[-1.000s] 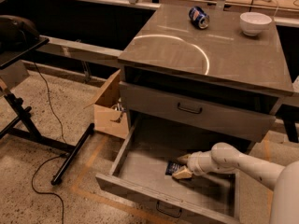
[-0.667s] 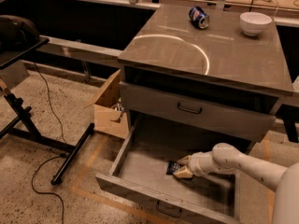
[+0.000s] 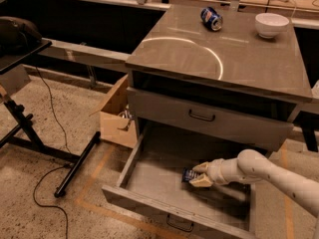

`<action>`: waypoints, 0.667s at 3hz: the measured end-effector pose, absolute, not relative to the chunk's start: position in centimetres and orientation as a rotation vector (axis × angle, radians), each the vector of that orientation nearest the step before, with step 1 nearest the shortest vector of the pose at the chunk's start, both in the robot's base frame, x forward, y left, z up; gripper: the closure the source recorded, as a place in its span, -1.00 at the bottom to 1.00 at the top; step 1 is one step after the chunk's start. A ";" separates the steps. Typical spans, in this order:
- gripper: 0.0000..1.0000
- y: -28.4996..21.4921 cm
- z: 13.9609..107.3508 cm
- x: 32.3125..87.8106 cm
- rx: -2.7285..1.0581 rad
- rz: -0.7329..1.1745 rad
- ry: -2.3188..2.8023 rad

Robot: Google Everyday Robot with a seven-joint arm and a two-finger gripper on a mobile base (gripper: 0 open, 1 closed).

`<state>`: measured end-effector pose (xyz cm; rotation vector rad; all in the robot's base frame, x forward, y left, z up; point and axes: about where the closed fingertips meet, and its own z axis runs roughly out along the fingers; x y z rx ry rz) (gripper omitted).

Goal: Pick rxbar blueberry from middle drawer and place on counter

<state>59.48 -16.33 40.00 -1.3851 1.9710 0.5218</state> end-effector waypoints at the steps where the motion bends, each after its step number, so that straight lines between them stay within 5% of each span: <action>1: 1.00 -19.9 45.3 58.5 -1.364 0.562 1.931; 2: 1.00 -23.9 51.3 56.3 -1.318 0.560 1.925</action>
Offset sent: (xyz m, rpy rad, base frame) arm -0.0618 -0.1393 0.1987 0.0838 -0.0587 -0.0804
